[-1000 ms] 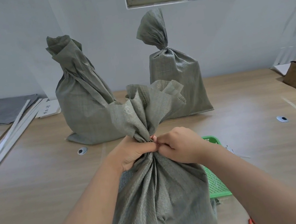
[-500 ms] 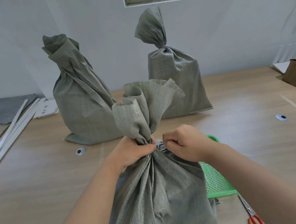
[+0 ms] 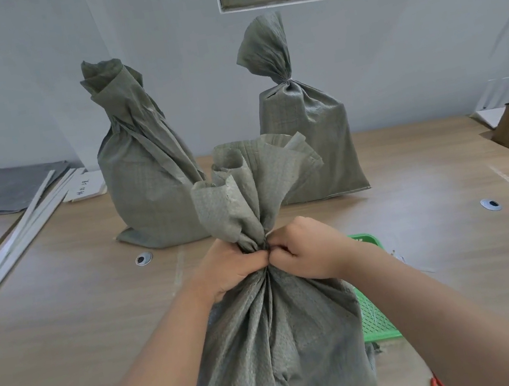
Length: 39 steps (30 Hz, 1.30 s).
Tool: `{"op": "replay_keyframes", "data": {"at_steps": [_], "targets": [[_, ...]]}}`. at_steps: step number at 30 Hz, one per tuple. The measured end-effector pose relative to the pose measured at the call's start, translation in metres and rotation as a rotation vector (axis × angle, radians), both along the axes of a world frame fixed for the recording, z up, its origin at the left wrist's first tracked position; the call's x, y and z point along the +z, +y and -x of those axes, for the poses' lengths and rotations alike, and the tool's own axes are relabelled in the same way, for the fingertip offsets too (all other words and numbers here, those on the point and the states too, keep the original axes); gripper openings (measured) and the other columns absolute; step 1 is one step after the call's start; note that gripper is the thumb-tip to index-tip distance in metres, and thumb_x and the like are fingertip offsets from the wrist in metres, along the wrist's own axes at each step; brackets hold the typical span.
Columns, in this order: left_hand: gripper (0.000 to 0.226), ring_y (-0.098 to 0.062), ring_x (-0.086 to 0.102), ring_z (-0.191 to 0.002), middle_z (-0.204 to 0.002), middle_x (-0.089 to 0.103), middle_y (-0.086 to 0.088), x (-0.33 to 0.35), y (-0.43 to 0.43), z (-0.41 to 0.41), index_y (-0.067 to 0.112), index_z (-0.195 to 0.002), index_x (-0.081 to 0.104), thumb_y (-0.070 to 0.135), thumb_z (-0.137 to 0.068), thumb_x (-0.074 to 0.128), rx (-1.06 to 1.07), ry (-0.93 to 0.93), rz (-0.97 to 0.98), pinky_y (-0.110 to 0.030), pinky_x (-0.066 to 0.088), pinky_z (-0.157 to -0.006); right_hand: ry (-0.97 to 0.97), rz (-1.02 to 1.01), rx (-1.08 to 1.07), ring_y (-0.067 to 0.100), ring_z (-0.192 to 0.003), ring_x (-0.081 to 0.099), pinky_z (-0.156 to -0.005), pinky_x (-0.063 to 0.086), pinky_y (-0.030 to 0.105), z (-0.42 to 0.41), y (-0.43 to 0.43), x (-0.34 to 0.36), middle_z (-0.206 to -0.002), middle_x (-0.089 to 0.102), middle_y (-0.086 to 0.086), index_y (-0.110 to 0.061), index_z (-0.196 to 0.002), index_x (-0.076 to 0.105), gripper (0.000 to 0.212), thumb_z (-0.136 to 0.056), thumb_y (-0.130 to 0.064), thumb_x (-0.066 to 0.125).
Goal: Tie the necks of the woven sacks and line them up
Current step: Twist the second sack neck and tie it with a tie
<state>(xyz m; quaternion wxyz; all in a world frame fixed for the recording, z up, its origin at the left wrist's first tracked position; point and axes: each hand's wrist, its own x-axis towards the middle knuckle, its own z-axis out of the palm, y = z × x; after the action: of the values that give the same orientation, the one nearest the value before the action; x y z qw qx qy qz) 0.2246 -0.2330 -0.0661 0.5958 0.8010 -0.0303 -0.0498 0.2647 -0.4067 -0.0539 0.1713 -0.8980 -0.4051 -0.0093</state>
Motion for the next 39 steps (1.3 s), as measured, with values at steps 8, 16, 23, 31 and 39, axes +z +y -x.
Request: {"op": "replay_keyframes", "data": {"at_steps": [8,16,23,31,39], "targets": [[0.023,0.008,0.066,-0.069,-0.067,0.073,0.015,0.004,-0.008,0.0,0.012,-0.084,0.069,-0.011,-0.082,0.068,-0.004,0.024,0.095,-0.009,0.048,-0.064,-0.022,-0.223,0.061,0.022,-0.048,0.027,-0.048,0.022,0.032,-0.002,-0.013,-0.006,-0.048,0.028,-0.005,-0.025,-0.056,0.028,0.027,-0.076,-0.032,0.044],[0.017,-0.001,0.068,-0.083,-0.087,0.076,0.003,0.006,-0.014,-0.002,0.005,-0.098,0.072,-0.003,-0.083,0.072,-0.031,0.02,0.081,-0.016,0.053,-0.074,-0.046,-0.232,-0.02,0.021,-0.047,0.034,-0.048,0.027,0.032,-0.005,-0.021,-0.014,-0.046,0.031,-0.005,-0.026,-0.054,0.03,0.031,-0.081,-0.033,0.044],[0.012,-0.003,0.069,-0.082,-0.09,0.077,-0.001,0.0,-0.013,0.0,0.009,-0.095,0.074,0.005,-0.083,0.075,0.015,-0.003,0.049,-0.017,0.053,-0.074,-0.056,-0.272,-0.031,0.02,-0.05,0.028,-0.047,0.018,0.027,-0.003,-0.02,-0.015,-0.044,0.024,-0.007,-0.031,-0.053,0.02,0.043,-0.08,-0.027,0.053],[0.015,0.005,0.068,-0.077,-0.076,0.074,0.014,0.007,-0.013,0.001,0.008,-0.091,0.071,-0.005,-0.084,0.071,-0.046,-0.046,0.098,-0.012,0.051,-0.07,0.017,-0.299,-0.008,0.026,-0.046,0.032,-0.046,0.028,0.036,-0.004,-0.023,-0.017,-0.047,0.03,-0.001,-0.018,-0.054,0.034,0.03,-0.077,-0.032,0.046],[0.015,-0.003,0.071,-0.088,-0.09,0.078,0.006,-0.002,-0.011,-0.003,0.014,-0.095,0.073,0.003,-0.085,0.073,-0.031,0.061,0.189,-0.014,0.052,-0.074,-0.037,-0.264,-0.025,0.024,-0.047,0.033,-0.047,0.031,0.035,-0.003,-0.032,-0.019,-0.048,0.032,-0.004,-0.022,-0.06,0.032,0.029,-0.084,-0.033,0.043]]}}
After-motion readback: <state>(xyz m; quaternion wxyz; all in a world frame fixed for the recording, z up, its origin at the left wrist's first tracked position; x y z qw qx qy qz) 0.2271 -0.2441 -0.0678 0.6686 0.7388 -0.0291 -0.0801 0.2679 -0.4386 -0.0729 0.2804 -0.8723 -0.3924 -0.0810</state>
